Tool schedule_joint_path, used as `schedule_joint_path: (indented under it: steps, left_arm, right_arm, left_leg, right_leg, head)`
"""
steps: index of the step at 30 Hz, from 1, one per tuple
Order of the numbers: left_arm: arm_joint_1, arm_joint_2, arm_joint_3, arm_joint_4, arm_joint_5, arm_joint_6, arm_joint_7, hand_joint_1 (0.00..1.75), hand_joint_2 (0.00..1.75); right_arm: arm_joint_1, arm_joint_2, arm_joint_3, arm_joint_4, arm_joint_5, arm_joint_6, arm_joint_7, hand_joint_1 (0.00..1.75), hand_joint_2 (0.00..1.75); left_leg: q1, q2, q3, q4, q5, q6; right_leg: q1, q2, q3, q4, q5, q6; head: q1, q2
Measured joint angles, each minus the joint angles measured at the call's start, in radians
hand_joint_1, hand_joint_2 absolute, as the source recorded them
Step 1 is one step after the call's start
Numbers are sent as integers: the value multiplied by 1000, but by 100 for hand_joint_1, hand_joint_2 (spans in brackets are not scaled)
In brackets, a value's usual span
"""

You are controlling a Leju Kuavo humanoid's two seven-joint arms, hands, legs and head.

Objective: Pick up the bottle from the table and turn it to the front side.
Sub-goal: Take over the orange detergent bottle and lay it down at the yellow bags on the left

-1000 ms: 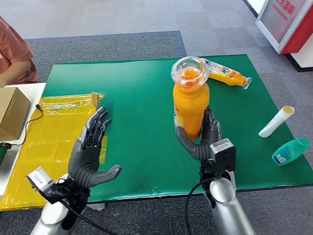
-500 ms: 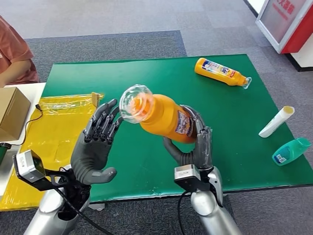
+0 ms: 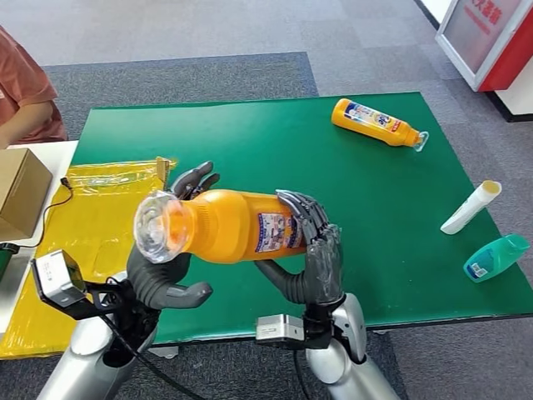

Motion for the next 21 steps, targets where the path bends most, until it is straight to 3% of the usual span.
schedule_joint_path:
  steps: [9, 21]
  left_arm:
    - [-39, 7, -2, 5, -112, 72, 0, 0, 175]
    - [-101, 7, -42, 31, -66, 7, 25, 0, 175]
  right_arm:
    - [-4, -9, 78, -36, 1, -1, 28, 175, 175]
    - [-49, -13, 131, 2, -37, 29, 60, 175, 175]
  left_leg:
    - [0, 0, 0, 0, 0, 0]
    - [0, 0, 0, 0, 0, 0]
  right_leg:
    - [0, 0, 0, 0, 0, 0]
    - [0, 0, 0, 0, 0, 0]
  head:
    - [0, 0]
    - [0, 0]
